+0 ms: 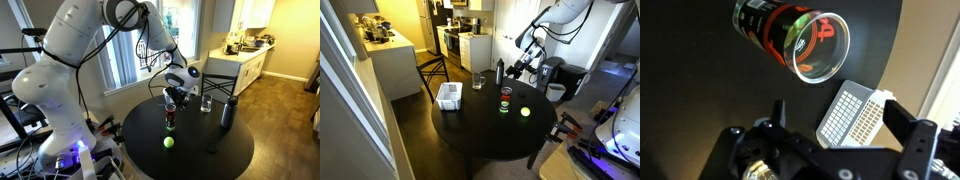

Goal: Put the tennis ball inside the container

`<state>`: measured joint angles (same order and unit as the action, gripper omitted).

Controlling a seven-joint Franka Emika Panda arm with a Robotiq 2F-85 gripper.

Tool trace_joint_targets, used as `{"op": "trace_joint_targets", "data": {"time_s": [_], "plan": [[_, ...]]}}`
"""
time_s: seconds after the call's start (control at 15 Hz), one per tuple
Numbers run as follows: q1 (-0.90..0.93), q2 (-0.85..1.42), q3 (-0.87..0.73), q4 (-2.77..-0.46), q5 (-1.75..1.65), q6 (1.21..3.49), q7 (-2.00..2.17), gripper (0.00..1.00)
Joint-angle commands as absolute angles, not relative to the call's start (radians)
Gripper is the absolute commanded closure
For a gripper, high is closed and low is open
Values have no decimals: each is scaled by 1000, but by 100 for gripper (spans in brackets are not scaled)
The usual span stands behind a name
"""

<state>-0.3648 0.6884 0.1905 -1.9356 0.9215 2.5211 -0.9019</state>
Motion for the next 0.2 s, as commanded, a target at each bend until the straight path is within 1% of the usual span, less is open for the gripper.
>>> {"op": "trace_joint_targets", "data": {"time_s": [0.0, 0.13], "plan": [[-337, 686, 160, -1932, 943, 2507, -912, 0], [-337, 686, 160, -1932, 943, 2507, -912, 0]]}}
